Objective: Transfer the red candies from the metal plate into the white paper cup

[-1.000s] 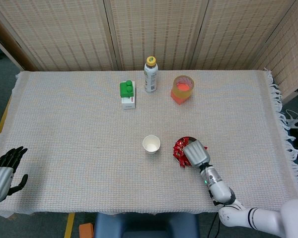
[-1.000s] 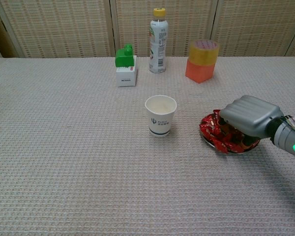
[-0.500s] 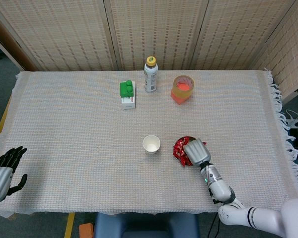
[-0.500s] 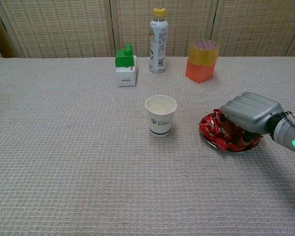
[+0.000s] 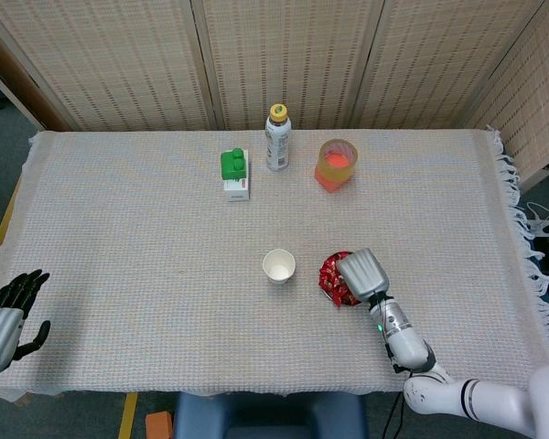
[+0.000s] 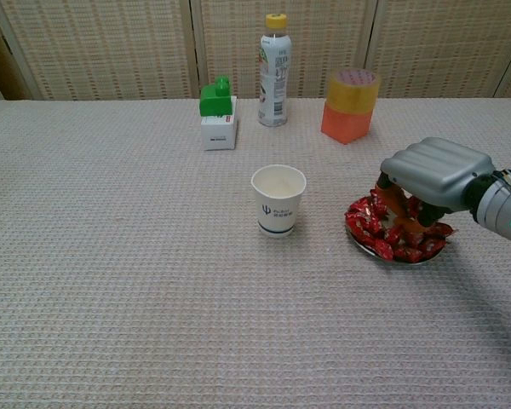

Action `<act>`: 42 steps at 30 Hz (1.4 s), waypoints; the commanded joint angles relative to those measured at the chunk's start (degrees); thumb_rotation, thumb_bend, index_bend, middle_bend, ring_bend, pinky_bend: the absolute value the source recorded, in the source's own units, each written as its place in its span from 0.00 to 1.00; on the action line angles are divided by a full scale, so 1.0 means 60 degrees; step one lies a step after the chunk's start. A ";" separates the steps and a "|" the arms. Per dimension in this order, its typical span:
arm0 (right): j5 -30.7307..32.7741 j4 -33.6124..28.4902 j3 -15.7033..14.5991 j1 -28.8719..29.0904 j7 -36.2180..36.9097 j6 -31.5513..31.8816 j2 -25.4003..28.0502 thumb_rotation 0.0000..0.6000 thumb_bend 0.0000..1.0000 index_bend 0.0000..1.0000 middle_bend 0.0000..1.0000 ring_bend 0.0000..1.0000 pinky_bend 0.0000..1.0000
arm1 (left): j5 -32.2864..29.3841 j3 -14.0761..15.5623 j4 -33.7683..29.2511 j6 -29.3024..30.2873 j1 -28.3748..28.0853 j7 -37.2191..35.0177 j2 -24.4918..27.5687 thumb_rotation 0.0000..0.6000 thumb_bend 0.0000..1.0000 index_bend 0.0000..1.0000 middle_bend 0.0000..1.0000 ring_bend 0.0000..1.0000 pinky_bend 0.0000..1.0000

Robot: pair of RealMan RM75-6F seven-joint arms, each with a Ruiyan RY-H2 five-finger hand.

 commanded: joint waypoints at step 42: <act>0.1539 -0.0001 0.1692 0.2448 0.0470 -0.0050 -0.1806 1.00 0.37 0.69 0.66 0.64 0.84 | 0.0047 0.0048 0.0171 -0.0148 -0.0039 -0.0788 0.0231 1.00 0.46 0.00 0.01 0.00 0.15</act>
